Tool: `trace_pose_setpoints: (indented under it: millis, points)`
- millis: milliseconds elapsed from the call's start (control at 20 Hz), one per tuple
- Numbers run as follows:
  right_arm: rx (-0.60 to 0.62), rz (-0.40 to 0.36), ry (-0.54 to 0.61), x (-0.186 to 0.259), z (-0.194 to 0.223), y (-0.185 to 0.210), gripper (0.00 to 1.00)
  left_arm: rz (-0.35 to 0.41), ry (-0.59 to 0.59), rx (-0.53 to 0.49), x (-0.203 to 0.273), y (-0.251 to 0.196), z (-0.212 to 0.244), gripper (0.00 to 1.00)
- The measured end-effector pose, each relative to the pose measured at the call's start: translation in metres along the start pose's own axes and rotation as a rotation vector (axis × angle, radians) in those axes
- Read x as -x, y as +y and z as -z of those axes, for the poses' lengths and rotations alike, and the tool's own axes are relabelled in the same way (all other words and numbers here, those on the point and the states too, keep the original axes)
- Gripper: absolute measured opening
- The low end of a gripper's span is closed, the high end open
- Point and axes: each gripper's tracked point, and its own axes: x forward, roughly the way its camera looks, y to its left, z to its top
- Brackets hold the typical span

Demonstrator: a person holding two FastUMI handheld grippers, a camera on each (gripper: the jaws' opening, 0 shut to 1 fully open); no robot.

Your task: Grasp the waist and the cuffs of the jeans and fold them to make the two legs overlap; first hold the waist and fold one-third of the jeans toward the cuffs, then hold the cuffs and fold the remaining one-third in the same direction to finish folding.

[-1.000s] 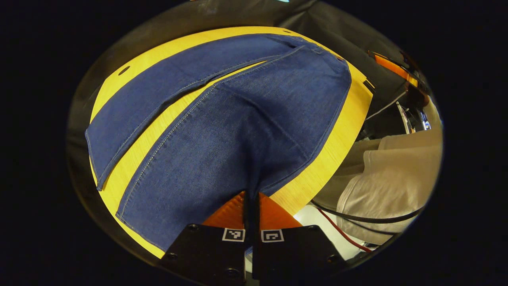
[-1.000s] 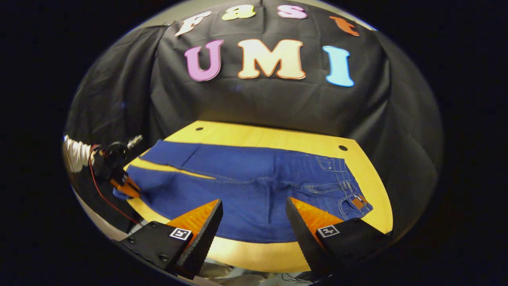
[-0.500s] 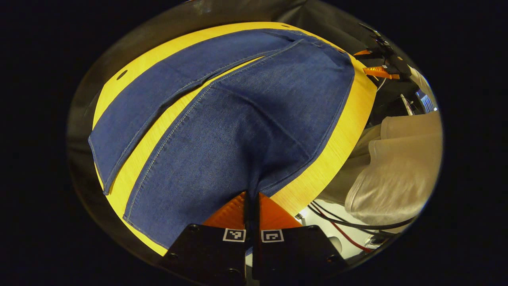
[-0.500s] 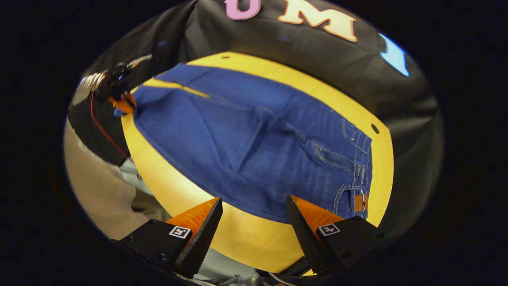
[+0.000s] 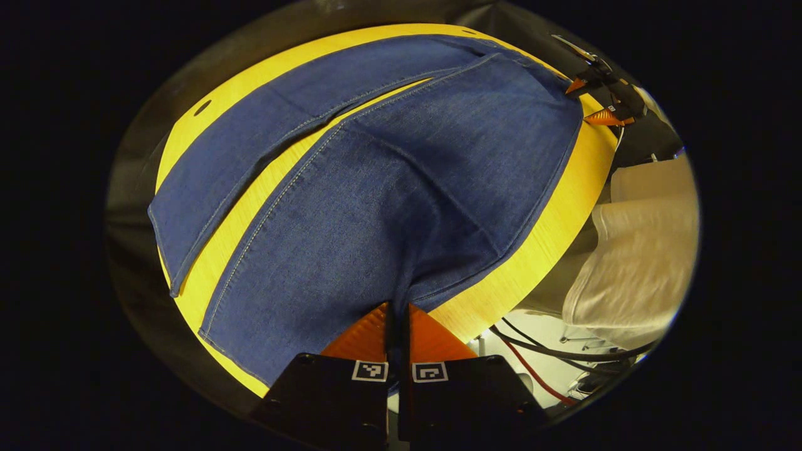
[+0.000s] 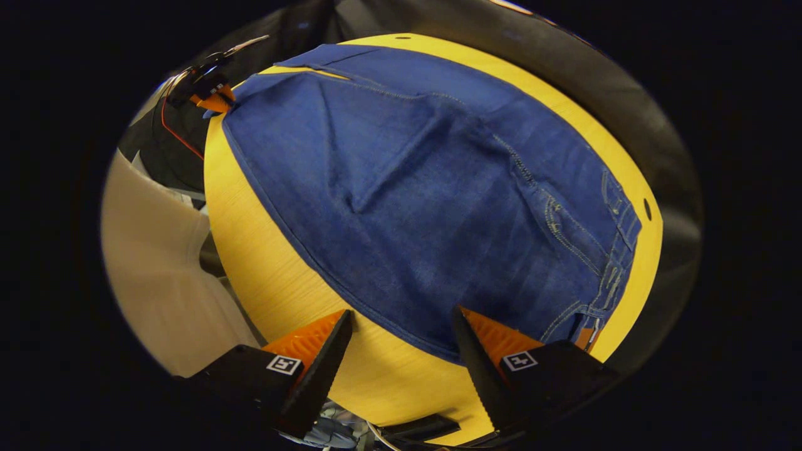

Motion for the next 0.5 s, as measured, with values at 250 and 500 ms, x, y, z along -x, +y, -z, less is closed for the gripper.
trace_pose_setpoints:
  millis: [250,500]
  points:
    - [0.010,-0.001,0.009,0.000,0.004,-0.003,0.94,0.012,0.012,0.005,-0.001,-0.001,-0.002,0.01]
    - [-0.030,0.018,-0.007,0.001,-0.006,-0.016,0.57,0.034,-0.014,0.069,-0.003,0.002,-0.002,0.01]
